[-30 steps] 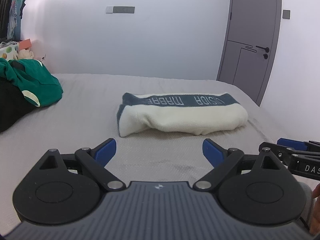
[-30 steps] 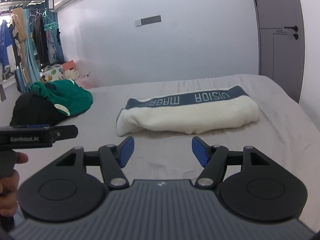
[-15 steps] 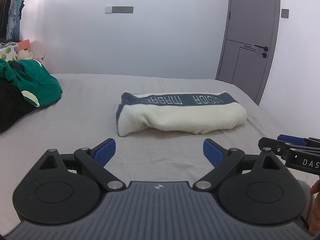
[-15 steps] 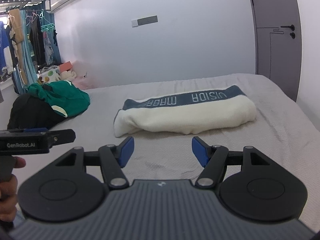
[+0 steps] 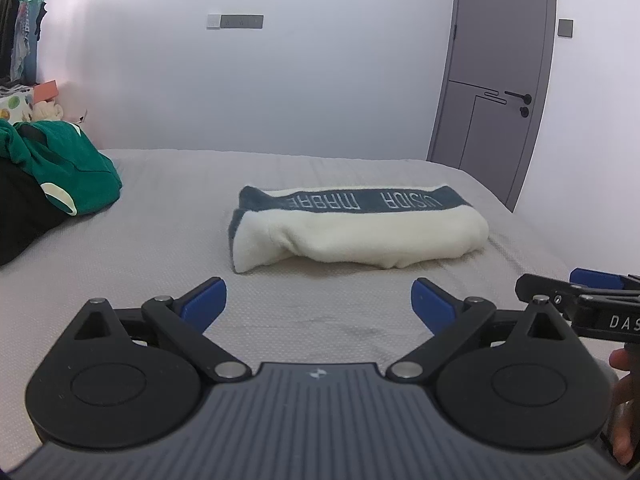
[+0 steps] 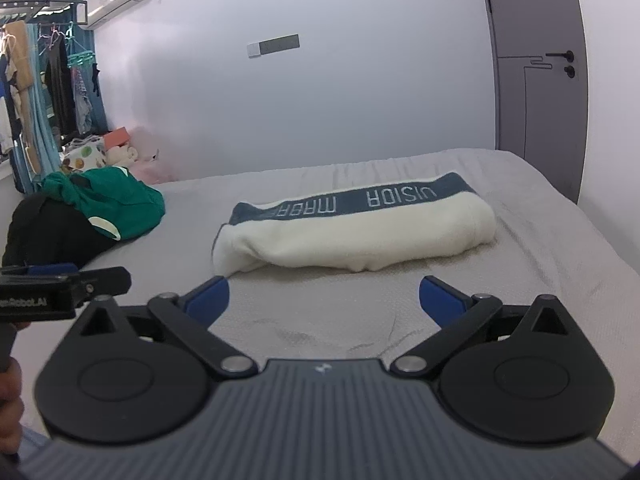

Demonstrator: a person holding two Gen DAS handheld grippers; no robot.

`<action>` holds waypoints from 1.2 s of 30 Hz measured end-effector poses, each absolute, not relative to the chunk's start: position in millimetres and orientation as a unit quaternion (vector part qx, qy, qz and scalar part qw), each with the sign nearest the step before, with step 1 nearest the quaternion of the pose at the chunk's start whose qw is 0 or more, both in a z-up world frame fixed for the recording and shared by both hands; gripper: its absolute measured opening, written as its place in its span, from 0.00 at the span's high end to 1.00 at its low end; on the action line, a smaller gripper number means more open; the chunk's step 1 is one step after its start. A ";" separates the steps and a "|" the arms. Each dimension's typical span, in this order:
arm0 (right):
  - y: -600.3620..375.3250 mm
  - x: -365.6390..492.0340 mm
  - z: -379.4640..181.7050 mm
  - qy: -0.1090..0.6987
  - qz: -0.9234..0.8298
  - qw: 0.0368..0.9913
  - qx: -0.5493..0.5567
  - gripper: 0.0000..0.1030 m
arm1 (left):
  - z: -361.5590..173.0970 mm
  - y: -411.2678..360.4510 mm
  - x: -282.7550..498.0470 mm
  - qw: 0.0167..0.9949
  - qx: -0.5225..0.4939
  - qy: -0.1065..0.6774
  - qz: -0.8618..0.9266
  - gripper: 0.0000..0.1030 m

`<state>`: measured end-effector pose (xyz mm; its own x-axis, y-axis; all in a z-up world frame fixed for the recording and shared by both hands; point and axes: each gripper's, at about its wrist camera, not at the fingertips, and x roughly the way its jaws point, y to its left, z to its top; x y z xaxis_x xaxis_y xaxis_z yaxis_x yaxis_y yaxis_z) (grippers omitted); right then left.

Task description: Fold large clothes

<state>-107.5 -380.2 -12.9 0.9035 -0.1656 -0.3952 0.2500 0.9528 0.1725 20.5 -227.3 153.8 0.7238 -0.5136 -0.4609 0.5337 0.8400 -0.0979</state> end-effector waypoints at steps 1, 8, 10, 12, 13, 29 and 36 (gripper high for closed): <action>-380.0 -107.5 -13.5 0.193 -0.107 0.969 0.109 0.00 | 153.8 -227.2 20.3 0.928 0.021 0.241 -0.282 0.02; -377.5 -106.8 -15.2 0.196 -0.108 0.969 0.104 0.00 | 153.6 -224.4 20.3 0.928 0.016 0.242 -0.282 0.02; -376.8 -106.9 -15.3 0.196 -0.109 0.969 0.102 0.00 | 153.4 -222.8 21.3 0.928 0.012 0.243 -0.282 0.02; -376.6 -106.5 -15.5 0.197 -0.110 0.969 0.101 0.00 | 153.2 -222.0 21.6 0.928 0.011 0.243 -0.284 0.02; -376.8 -106.2 -15.6 0.197 -0.109 0.969 0.101 0.00 | 153.0 -221.7 22.0 0.927 0.010 0.243 -0.284 0.02; -373.3 -105.2 -17.5 0.205 -0.113 0.968 0.096 0.00 | 150.7 -218.0 22.3 0.929 0.006 0.241 -0.280 0.02; -373.7 -107.2 -17.8 0.203 -0.112 0.968 0.096 0.00 | 150.9 -217.1 20.5 0.930 0.005 0.240 -0.279 0.02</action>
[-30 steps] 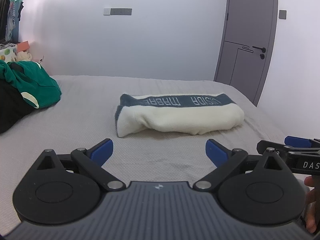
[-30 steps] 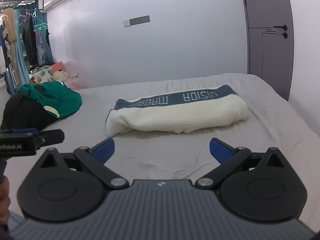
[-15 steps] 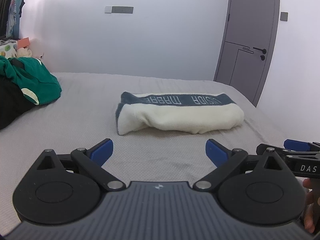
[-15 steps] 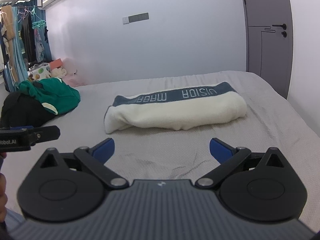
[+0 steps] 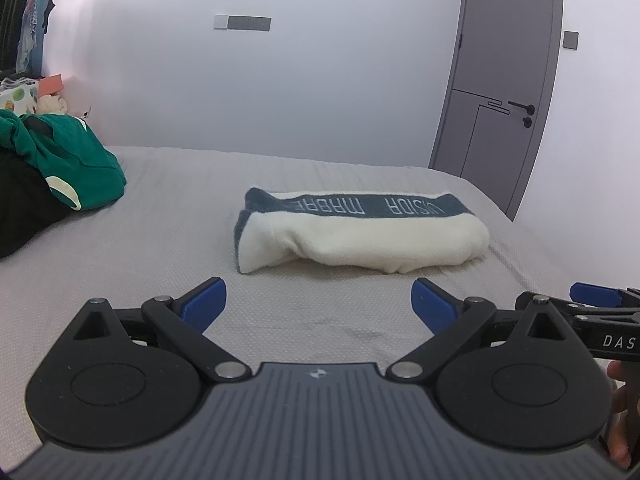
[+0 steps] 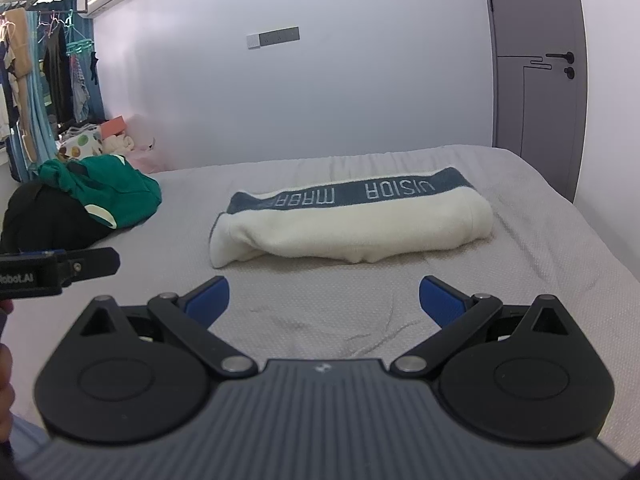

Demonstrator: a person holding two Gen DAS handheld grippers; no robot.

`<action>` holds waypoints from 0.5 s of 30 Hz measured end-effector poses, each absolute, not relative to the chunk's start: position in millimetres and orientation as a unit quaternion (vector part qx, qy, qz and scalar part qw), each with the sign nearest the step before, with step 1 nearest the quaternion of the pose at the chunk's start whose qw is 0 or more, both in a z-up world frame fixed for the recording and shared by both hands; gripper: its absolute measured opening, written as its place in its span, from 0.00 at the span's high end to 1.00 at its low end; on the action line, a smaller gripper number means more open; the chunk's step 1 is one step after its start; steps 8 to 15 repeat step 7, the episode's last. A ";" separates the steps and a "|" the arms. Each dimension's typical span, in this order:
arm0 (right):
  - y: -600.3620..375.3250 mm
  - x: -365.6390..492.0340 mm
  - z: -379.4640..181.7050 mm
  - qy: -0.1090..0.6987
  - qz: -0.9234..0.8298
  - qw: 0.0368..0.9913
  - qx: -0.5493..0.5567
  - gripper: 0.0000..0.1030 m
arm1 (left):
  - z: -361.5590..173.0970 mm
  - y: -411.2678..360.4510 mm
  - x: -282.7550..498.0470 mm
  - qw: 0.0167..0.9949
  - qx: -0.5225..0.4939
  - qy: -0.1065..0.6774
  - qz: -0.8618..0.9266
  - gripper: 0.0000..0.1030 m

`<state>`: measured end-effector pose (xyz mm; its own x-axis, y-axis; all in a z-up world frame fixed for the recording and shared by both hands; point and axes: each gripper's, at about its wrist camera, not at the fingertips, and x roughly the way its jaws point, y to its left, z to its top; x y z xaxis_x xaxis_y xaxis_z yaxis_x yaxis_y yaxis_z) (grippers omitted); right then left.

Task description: Fold large clothes

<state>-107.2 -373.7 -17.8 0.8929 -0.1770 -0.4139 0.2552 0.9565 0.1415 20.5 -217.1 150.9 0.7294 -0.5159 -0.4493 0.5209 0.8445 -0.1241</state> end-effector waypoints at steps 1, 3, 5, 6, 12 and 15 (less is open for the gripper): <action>-373.9 -107.3 -17.8 0.203 -0.112 0.968 0.097 0.00 | 150.9 -217.3 20.6 0.930 0.005 0.241 -0.279 0.02; -375.0 -107.5 -17.6 0.203 -0.111 0.968 0.099 0.00 | 151.1 -218.1 19.4 0.929 0.008 0.240 -0.281 0.02; -375.6 -107.6 -17.5 0.202 -0.112 0.968 0.099 0.00 | 150.8 -218.5 19.5 0.928 0.011 0.241 -0.283 0.02; -375.7 -107.5 -17.4 0.203 -0.112 0.968 0.099 0.00 | 151.0 -218.7 19.4 0.928 0.012 0.241 -0.283 0.02; -375.9 -107.6 -17.3 0.203 -0.112 0.968 0.098 0.00 | 151.0 -218.9 19.6 0.928 0.012 0.241 -0.284 0.02; -375.9 -107.6 -17.3 0.203 -0.112 0.968 0.098 0.00 | 151.0 -218.9 19.6 0.928 0.012 0.241 -0.284 0.02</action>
